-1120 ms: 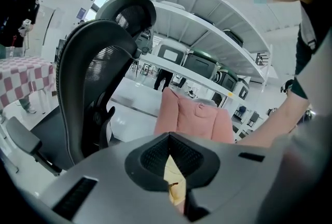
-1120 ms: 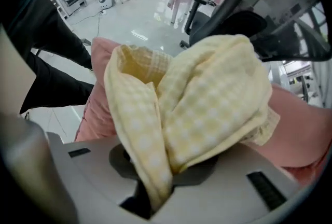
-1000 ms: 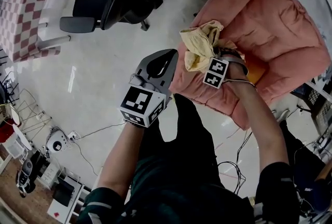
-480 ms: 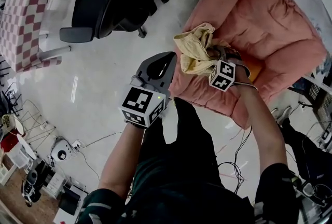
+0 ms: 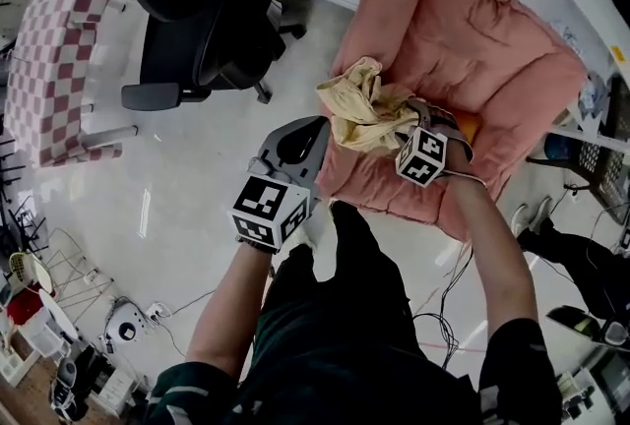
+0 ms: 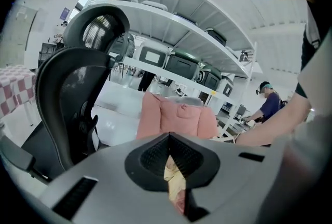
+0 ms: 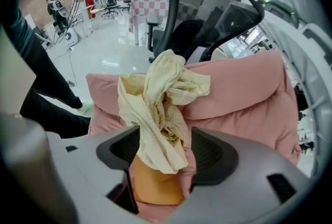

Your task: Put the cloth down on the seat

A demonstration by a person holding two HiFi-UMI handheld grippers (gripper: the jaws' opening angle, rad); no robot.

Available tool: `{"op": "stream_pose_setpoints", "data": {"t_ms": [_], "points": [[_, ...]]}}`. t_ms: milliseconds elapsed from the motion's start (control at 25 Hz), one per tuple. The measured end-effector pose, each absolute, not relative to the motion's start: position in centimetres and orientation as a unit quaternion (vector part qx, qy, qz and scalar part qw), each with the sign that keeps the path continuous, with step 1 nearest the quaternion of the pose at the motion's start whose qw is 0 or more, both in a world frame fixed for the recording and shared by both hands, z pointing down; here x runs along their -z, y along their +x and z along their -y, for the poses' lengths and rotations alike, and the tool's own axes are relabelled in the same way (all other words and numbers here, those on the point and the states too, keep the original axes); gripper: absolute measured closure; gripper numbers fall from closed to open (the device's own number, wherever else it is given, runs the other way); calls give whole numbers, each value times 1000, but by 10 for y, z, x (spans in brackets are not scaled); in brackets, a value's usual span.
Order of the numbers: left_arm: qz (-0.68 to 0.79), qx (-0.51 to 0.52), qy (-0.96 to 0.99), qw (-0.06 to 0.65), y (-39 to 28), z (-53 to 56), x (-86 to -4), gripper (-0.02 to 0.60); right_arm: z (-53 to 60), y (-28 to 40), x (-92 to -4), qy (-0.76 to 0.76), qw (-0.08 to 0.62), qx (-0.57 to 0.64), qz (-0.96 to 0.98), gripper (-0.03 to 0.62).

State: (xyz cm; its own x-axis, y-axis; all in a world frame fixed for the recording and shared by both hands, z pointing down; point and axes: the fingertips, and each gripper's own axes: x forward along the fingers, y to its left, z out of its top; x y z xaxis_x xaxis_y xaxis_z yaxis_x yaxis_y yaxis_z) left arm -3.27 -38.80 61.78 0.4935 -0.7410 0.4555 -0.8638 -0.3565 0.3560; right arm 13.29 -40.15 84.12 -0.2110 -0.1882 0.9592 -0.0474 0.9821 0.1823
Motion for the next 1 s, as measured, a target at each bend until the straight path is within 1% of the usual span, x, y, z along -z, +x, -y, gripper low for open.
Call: {"op": "stream_pose_setpoints", "data": {"t_ms": [40, 80, 120, 160, 280, 400, 520, 760, 1000], "points": [[490, -108, 817, 282, -33, 384, -613, 575, 400, 133, -829, 96, 615, 47, 781, 291], [490, -108, 817, 284, -35, 379, -609, 575, 399, 132, -815, 118, 603, 35, 788, 308], [491, -109, 815, 286, -36, 375, -607, 576, 398, 131, -801, 142, 588, 21, 796, 356], [493, -110, 813, 289, -38, 372, -604, 576, 397, 129, -787, 166, 571, 8, 804, 390], [494, -109, 812, 291, -42, 363, -594, 575, 394, 122, -745, 232, 522, -12, 821, 471], [489, -104, 818, 284, -45, 349, -579, 575, 385, 114, -704, 290, 474, -24, 831, 515], [486, -101, 822, 278, -46, 337, -564, 575, 374, 110, -672, 334, 439, -38, 833, 535], [483, -92, 827, 272, -45, 312, -530, 575, 346, 116, -615, 395, 394, -60, 828, 562], [484, -79, 835, 250, -53, 291, -486, 576, 316, 106, -546, 428, 334, -36, 839, 574]]}}
